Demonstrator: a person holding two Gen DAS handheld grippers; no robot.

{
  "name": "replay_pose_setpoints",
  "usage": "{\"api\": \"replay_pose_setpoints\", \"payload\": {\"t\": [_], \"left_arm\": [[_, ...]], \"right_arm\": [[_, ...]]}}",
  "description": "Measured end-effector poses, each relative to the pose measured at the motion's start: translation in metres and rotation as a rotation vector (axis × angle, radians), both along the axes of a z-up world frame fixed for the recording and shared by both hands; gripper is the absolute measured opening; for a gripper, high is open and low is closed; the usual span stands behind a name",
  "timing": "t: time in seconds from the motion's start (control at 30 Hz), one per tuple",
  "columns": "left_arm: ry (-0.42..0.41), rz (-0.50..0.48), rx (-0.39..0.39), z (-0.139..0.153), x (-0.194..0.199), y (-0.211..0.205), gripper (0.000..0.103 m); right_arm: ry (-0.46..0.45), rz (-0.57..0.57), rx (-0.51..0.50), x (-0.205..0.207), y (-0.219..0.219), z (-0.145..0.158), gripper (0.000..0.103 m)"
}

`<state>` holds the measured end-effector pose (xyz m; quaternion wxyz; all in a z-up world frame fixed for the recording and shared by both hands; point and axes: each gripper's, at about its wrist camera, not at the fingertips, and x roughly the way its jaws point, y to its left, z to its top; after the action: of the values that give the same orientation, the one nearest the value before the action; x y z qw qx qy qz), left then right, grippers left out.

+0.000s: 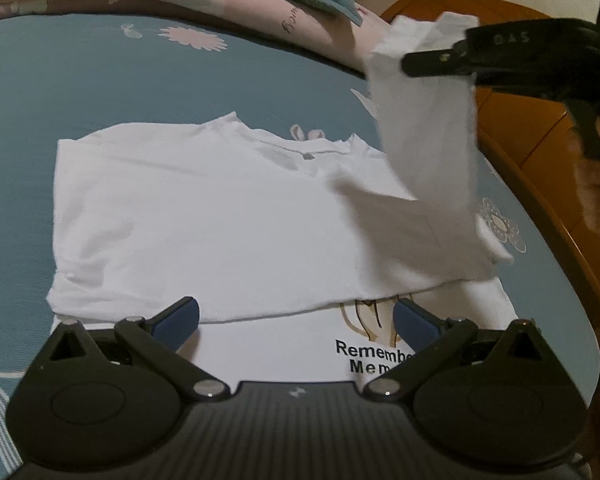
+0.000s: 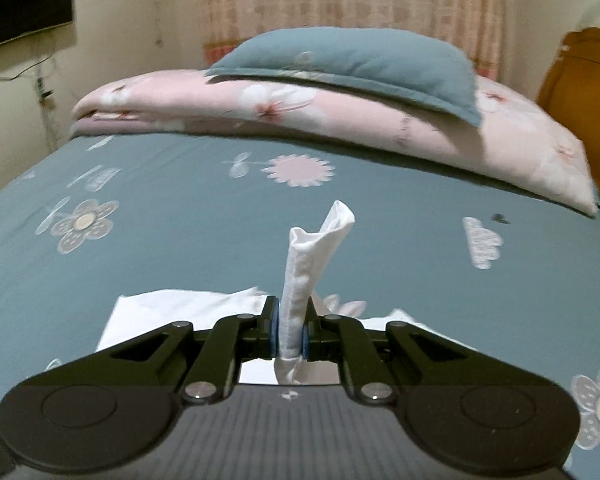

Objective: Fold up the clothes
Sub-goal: 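Carry the held sleeve with the right gripper across the shirt body, then open the right gripper to lay the sleeve on the shirt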

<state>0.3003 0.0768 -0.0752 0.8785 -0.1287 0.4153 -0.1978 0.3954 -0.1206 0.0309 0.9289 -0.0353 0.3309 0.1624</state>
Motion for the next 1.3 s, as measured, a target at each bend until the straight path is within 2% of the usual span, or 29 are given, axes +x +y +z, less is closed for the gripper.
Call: {"api": "replay_pose_setpoints", "payload": {"t": [0.17,0.33,0.5,0.83,0.87,0.97,1.03,1.1,1.23,1.3], "left_arm": [[0.032,0.015,-0.038,-0.005,0.005,0.008,0.102],[0.032,0.012,-0.039,-0.006,0.006,0.008,0.102],[0.038,0.009,-0.029,-0.009,0.006,0.007,0.102],[0.053,0.021,-0.021,-0.013,0.008,0.009,0.102],[0.054,0.021,-0.023,-0.013,0.007,0.009,0.102],[0.053,0.007,-0.051,-0.013,0.007,0.009,0.102],[0.053,-0.009,-0.087,-0.014,0.007,0.009,0.102],[0.055,-0.024,-0.127,-0.015,0.006,0.01,0.102],[0.06,-0.031,-0.162,-0.02,0.007,0.009,0.102],[0.066,-0.026,-0.178,-0.022,0.009,0.008,0.102]], "right_arm": [[0.026,0.101,-0.044,-0.001,0.033,-0.017,0.012],[0.059,0.199,-0.133,-0.005,0.061,-0.041,0.012],[0.085,0.23,-0.147,-0.005,0.075,-0.061,0.012],[0.081,0.243,-0.151,0.003,0.094,-0.078,0.012],[0.109,0.248,-0.136,0.003,0.093,-0.08,0.013],[0.205,0.264,-0.083,0.002,0.087,-0.084,0.028],[0.195,0.251,-0.08,-0.003,0.079,-0.081,0.034],[0.192,0.23,-0.035,-0.007,0.066,-0.072,0.042],[0.181,0.187,0.07,-0.014,0.034,-0.048,0.051],[0.173,0.164,0.089,-0.021,0.019,-0.04,0.054]]}}
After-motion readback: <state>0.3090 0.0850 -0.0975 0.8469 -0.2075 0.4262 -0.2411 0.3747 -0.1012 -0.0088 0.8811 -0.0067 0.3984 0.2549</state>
